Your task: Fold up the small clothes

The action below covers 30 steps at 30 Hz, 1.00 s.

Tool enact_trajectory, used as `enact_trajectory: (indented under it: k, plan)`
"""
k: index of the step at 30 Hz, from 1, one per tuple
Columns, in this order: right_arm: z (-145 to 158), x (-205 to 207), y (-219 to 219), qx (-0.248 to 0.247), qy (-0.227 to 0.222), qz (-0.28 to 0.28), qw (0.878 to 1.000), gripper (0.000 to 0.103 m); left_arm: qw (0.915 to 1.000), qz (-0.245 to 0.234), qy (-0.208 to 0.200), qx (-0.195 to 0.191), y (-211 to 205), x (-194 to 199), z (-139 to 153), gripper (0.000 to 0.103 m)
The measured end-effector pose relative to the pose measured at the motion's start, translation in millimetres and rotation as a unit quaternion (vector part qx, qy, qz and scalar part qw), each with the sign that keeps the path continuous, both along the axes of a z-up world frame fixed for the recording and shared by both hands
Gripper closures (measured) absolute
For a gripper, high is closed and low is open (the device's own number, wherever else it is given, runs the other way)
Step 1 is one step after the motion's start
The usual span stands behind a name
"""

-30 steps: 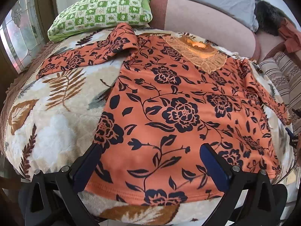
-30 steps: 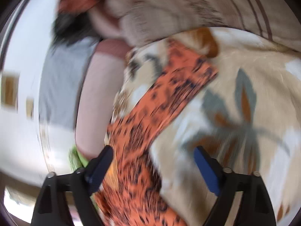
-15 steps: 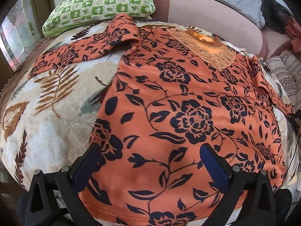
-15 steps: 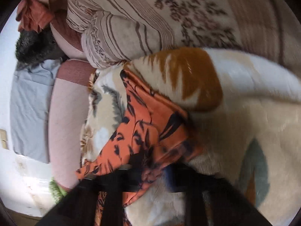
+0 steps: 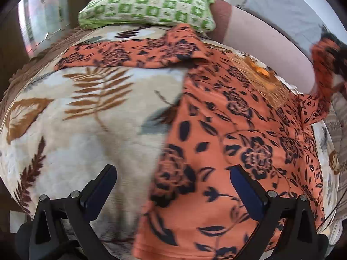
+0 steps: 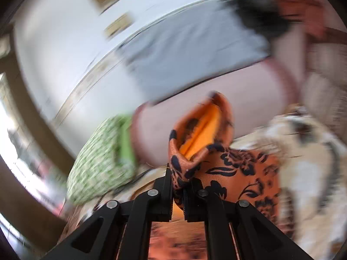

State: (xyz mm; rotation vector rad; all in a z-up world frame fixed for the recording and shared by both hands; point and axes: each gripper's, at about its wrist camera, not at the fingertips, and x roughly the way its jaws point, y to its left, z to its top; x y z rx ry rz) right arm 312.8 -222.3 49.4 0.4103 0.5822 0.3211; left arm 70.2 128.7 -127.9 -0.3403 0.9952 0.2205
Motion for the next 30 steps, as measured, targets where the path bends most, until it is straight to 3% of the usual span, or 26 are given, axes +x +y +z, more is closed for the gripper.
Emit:
enact_trajectory:
  k: [3, 6, 8, 9, 10, 12, 15, 20, 25, 28, 30]
  plan:
    - [-43.1, 13.7, 70.1, -0.006, 0.042, 0.041, 0.998, 0.096, 0.9999, 0.015, 0.000, -0.001, 16.6, -6.2, -3.2, 0.000]
    - [-115.7, 27.7, 135.4, -0.013, 0.120, 0.097, 0.988, 0.094, 0.9995, 0.029, 0.005, -0.006, 29.2, -10.7, -7.7, 0.000]
    - [-162.7, 44.2, 160.8, -0.025, 0.174, 0.129, 0.976, 0.072, 0.9994, 0.031, 0.009, -0.006, 32.6, -12.1, -8.1, 0.000]
    - [-188.6, 42.8, 167.5, -0.027, 0.219, 0.135, 0.966, 0.031, 0.9995, 0.030, 0.008, -0.004, 33.3, -12.4, -7.0, 0.000]
    - [-199.7, 41.1, 167.1, -0.010, 0.236, 0.140, 0.962, 0.018, 0.9996, 0.029, 0.005, 0.001, 33.9, -12.4, -5.2, 0.000]
    - [-197.1, 32.2, 156.4, 0.043, 0.215, 0.166, 0.962, 0.018, 0.9996, 0.025, -0.002, 0.015, 33.2, -8.1, -1.4, 0.000]
    - [-171.6, 21.0, 120.9, 0.078, 0.181, 0.168, 0.966, 0.017, 0.9999, 0.008, -0.009, 0.008, 29.2, 10.3, 4.6, 0.000]
    - [-161.0, 8.7, 10.7, 0.118, 0.172, 0.075, 0.975, 0.017, 0.9975, -0.053, -0.047, 0.000, 1.3, 71.0, 28.2, 0.000]
    - [-188.4, 0.3, -83.0, 0.156, 0.212, -0.006, 0.965, 0.017, 0.9886, -0.127, -0.034, -0.072, -34.0, 161.0, 21.9, 0.001]
    - [-200.5, -11.1, -131.4, 0.181, 0.217, -0.035, 0.959, 0.017, 0.9887, -0.134, -0.001, -0.067, -50.5, 207.1, 1.8, 0.015]
    - [-202.2, -13.2, -149.0, 0.162, 0.220, -0.050, 0.961, 0.017, 0.9904, -0.125, 0.021, -0.056, -51.8, 229.9, -14.9, 0.025]
